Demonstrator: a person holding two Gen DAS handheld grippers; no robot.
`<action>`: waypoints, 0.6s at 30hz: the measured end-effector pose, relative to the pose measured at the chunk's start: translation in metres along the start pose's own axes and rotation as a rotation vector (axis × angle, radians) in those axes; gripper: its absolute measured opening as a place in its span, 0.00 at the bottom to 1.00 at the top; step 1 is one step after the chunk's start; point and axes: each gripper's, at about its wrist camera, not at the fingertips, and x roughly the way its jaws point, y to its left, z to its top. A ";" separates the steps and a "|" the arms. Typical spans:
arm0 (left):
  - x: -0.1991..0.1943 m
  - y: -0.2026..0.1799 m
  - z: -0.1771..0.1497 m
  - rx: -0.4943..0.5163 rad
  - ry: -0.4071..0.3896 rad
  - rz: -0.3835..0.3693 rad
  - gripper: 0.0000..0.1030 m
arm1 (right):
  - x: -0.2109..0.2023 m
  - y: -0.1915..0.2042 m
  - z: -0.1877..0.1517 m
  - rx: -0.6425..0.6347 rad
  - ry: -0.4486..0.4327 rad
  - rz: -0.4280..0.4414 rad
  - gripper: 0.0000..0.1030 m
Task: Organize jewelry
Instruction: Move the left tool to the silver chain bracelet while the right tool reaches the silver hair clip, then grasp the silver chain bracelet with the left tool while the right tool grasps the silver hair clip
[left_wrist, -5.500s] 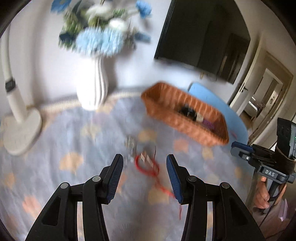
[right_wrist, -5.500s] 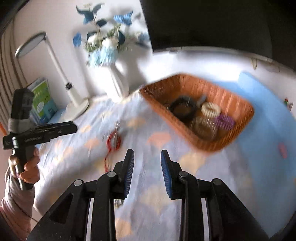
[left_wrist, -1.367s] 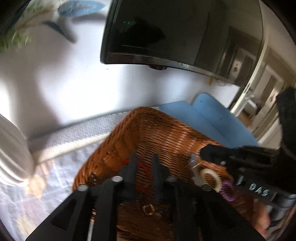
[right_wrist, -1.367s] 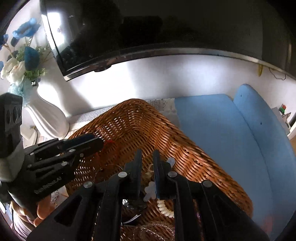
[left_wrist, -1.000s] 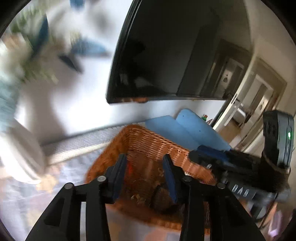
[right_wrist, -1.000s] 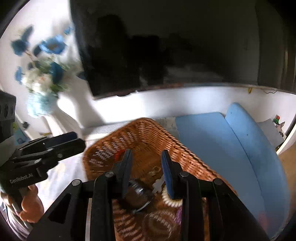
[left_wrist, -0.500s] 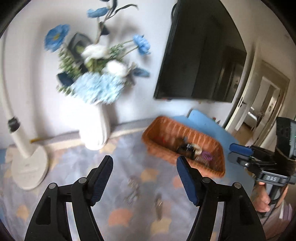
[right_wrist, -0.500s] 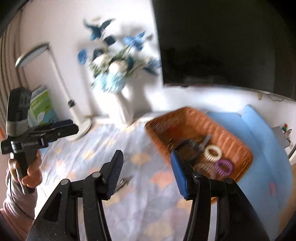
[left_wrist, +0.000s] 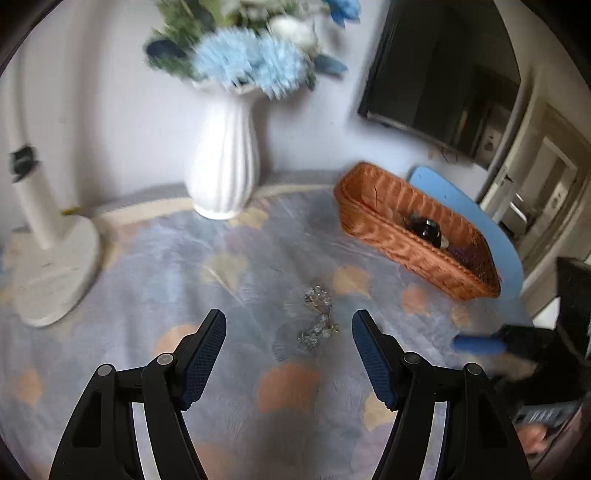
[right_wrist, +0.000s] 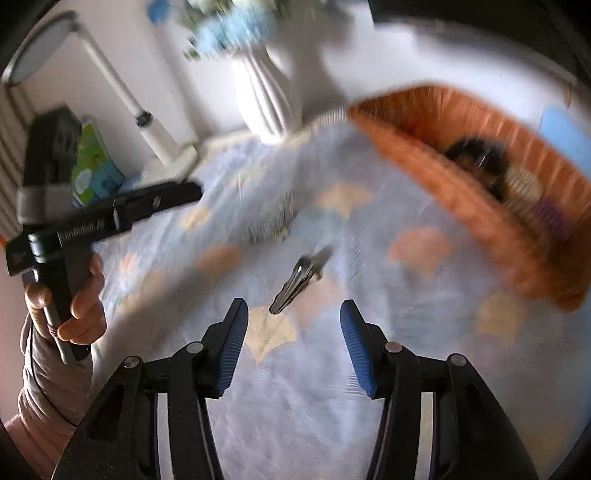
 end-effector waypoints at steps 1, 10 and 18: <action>0.010 0.000 0.003 0.010 0.022 -0.015 0.47 | 0.009 0.002 0.000 0.011 0.019 -0.007 0.53; 0.056 0.006 -0.004 -0.014 0.102 -0.152 0.39 | 0.046 0.020 0.016 0.010 0.008 -0.140 0.52; 0.062 0.004 -0.009 -0.017 0.116 -0.163 0.39 | 0.052 0.030 0.015 -0.044 -0.045 -0.298 0.24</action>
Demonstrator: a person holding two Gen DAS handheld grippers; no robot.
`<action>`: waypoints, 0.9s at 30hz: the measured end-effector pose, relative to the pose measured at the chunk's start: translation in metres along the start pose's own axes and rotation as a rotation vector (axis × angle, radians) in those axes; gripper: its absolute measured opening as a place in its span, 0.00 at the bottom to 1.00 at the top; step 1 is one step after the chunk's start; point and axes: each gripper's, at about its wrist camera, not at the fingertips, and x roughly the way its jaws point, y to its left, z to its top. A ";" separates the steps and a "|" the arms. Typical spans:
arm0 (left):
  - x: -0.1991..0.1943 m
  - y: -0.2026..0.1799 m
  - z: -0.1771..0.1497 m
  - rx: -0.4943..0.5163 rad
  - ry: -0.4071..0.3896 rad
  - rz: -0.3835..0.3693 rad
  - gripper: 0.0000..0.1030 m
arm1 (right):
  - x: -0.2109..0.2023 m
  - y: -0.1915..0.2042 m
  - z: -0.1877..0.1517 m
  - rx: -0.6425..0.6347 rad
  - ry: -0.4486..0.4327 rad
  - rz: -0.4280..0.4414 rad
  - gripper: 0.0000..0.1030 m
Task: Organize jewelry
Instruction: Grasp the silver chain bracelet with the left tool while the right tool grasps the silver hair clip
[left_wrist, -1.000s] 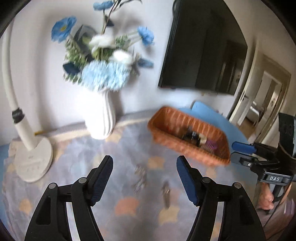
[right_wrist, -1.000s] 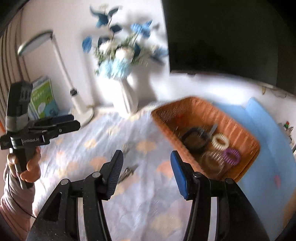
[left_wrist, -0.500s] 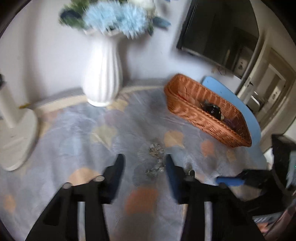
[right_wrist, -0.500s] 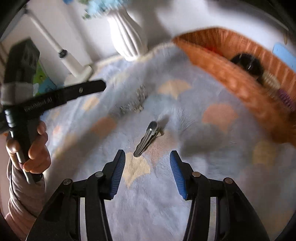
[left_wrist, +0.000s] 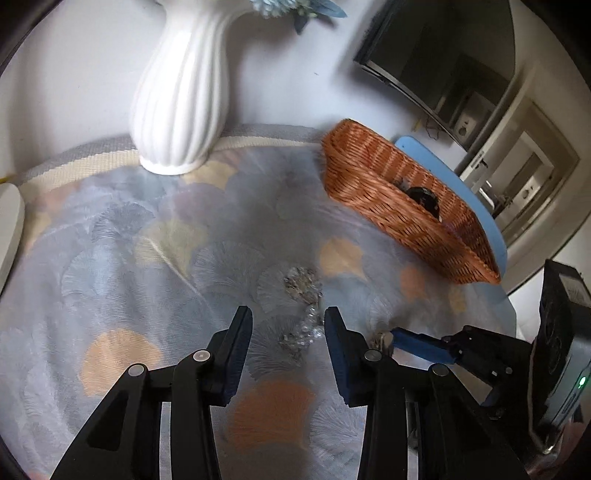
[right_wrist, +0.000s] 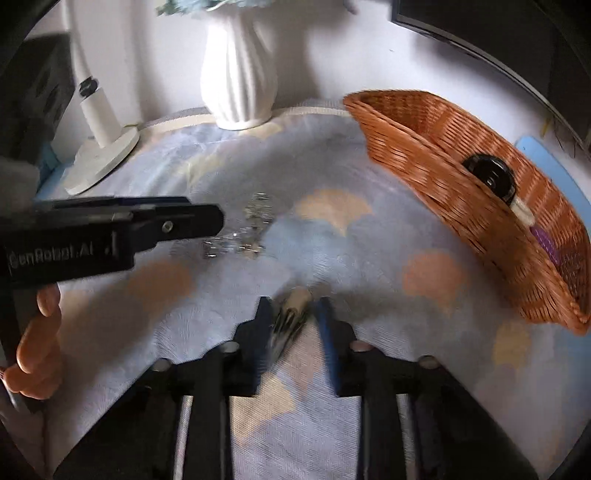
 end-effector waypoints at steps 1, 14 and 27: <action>0.002 -0.005 0.000 0.017 0.001 0.011 0.39 | -0.001 -0.008 0.001 0.021 0.007 0.022 0.23; 0.012 -0.006 -0.002 0.047 0.029 0.292 0.18 | -0.015 -0.030 -0.018 0.038 -0.020 0.106 0.23; 0.026 -0.031 -0.001 0.149 0.013 0.340 0.12 | -0.007 -0.012 -0.012 -0.024 -0.025 0.024 0.23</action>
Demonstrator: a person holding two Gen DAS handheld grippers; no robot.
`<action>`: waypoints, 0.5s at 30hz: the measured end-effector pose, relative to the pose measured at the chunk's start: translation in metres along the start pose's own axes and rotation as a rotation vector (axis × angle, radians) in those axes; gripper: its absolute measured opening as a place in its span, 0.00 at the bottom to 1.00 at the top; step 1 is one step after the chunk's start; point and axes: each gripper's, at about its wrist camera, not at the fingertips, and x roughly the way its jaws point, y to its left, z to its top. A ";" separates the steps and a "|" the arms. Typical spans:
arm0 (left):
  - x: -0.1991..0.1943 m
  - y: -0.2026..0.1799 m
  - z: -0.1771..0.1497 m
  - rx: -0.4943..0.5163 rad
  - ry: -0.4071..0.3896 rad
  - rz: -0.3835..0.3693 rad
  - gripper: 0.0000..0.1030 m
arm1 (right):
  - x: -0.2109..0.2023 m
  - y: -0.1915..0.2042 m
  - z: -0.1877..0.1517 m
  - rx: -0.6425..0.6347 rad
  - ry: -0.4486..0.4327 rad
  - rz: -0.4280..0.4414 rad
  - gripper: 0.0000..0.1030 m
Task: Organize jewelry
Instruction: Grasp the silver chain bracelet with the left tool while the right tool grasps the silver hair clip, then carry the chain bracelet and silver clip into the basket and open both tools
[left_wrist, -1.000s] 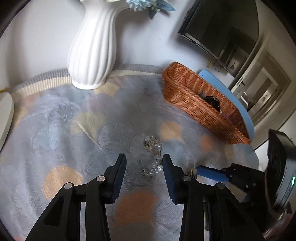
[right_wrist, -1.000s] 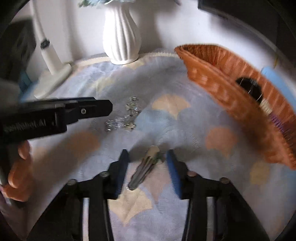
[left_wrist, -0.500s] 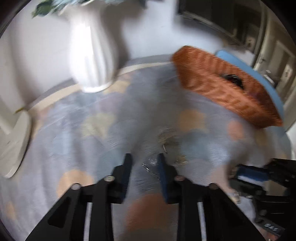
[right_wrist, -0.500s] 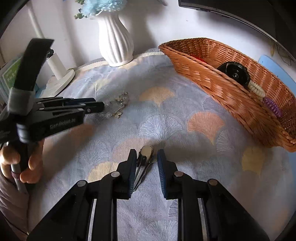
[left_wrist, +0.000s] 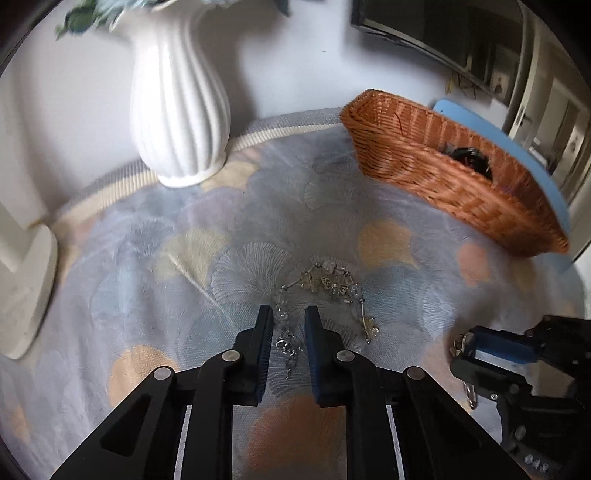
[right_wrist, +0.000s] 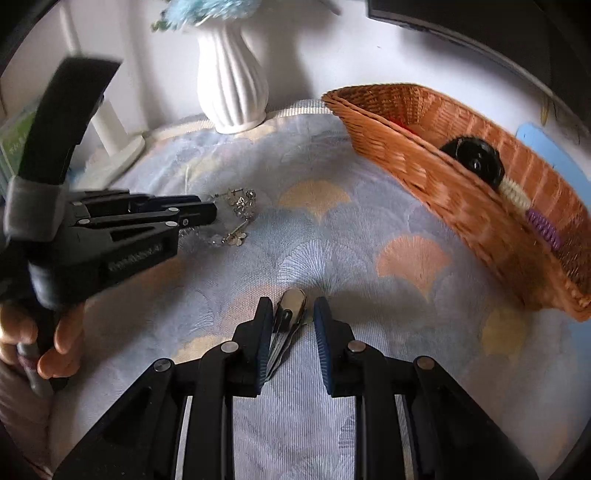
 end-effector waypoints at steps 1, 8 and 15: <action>0.000 -0.005 -0.001 0.022 -0.003 0.018 0.08 | 0.000 0.003 0.000 -0.016 -0.001 -0.018 0.23; -0.012 0.001 -0.006 -0.027 -0.002 -0.157 0.08 | -0.009 -0.014 -0.007 0.021 0.004 0.055 0.23; -0.070 0.005 -0.004 -0.105 -0.117 -0.369 0.08 | -0.048 -0.051 -0.024 0.084 0.002 0.125 0.23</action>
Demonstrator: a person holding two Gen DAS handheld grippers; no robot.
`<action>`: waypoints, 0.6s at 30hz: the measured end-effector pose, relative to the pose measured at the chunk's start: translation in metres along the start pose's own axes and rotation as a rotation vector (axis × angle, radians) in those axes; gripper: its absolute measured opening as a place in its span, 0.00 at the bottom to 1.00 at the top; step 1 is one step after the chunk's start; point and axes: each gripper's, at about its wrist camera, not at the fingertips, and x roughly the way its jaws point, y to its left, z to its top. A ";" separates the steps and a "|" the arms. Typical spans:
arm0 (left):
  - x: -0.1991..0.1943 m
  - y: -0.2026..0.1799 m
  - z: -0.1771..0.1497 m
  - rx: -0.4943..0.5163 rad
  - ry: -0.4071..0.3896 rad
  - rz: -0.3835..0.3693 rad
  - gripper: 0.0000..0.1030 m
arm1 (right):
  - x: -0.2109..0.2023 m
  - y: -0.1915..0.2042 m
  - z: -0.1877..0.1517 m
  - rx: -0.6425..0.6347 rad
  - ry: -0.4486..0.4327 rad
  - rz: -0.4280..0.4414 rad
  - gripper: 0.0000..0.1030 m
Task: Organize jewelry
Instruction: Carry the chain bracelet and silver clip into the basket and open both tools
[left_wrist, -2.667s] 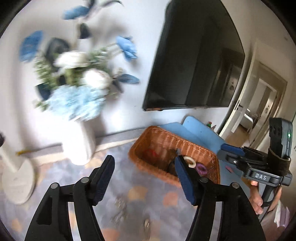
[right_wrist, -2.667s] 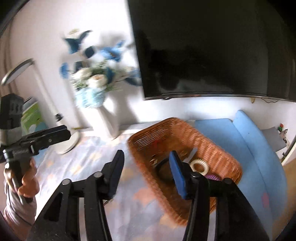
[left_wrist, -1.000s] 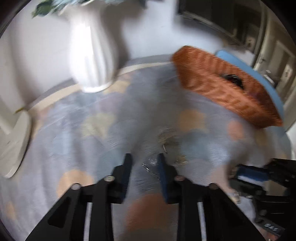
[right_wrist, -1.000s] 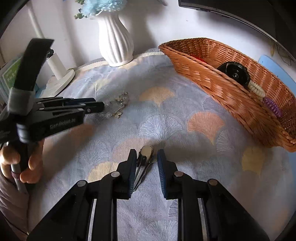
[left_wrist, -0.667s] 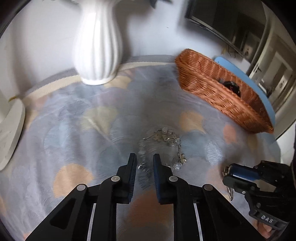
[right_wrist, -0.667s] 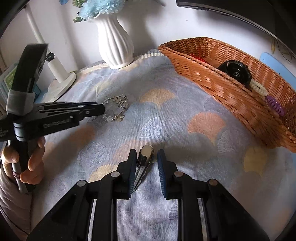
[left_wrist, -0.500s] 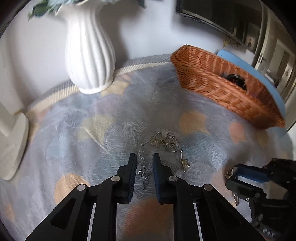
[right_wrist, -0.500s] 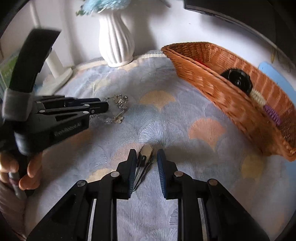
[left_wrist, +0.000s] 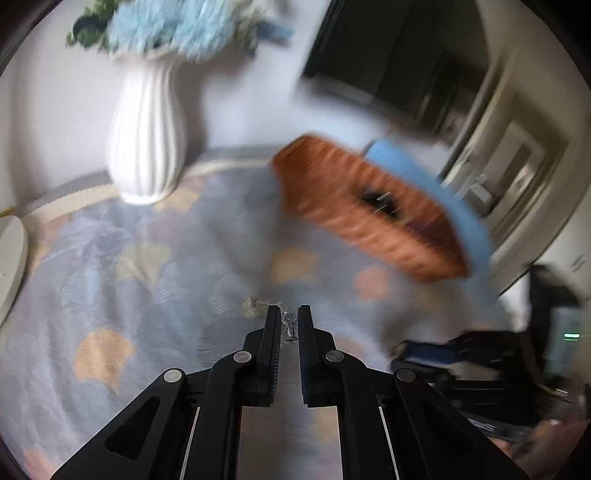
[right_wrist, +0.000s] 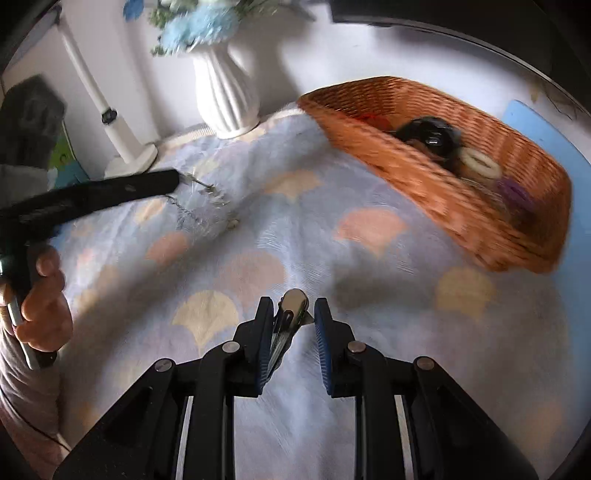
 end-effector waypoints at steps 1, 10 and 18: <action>-0.008 -0.006 0.000 0.006 -0.018 -0.014 0.08 | -0.007 -0.004 -0.002 0.005 -0.010 0.003 0.23; -0.054 -0.074 0.017 0.099 -0.083 -0.091 0.08 | -0.050 -0.029 -0.008 0.078 -0.064 0.077 0.23; -0.043 -0.116 0.039 0.185 -0.070 -0.033 0.09 | -0.088 -0.064 0.007 0.085 -0.137 0.014 0.23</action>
